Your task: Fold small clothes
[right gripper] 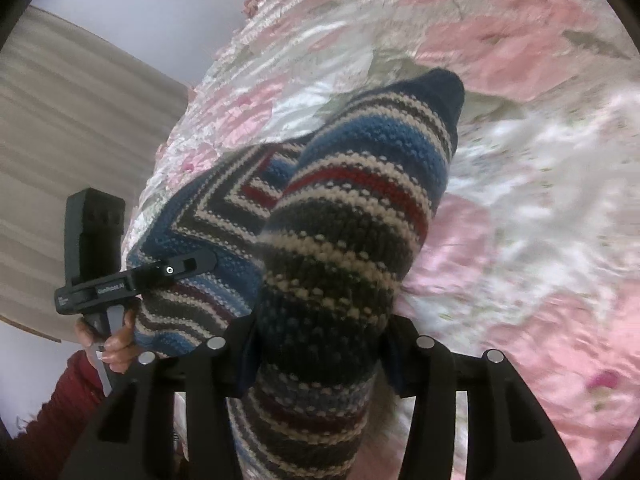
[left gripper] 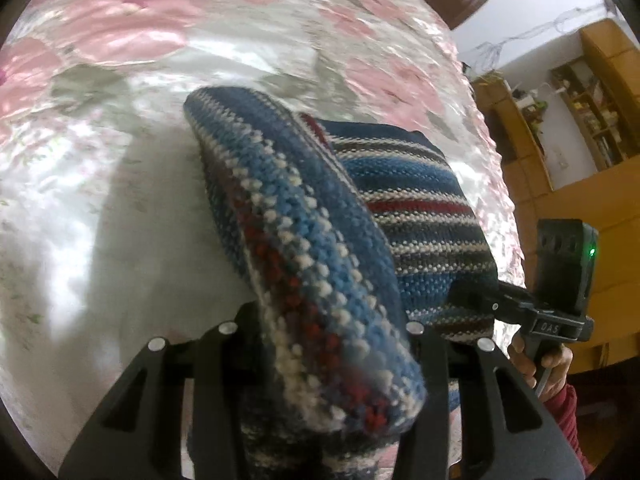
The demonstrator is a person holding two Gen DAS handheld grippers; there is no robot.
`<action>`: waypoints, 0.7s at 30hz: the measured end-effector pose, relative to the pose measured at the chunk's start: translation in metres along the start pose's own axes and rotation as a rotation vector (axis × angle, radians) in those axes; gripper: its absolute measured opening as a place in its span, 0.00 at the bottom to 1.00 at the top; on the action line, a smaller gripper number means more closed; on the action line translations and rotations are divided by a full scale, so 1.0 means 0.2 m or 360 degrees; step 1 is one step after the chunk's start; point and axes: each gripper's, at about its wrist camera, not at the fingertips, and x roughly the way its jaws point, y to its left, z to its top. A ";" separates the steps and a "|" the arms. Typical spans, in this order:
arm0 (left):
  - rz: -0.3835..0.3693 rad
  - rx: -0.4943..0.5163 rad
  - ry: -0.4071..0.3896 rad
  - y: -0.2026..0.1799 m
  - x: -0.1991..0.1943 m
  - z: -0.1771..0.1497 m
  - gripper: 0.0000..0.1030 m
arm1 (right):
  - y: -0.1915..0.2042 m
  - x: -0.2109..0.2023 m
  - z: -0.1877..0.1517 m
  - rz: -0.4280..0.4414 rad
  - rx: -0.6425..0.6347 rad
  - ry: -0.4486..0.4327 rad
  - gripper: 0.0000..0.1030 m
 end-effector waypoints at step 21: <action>0.0078 0.0257 0.0037 -0.72 0.61 -0.50 0.44 | -0.79 -0.59 -0.54 -0.0160 0.0206 -0.0057 0.51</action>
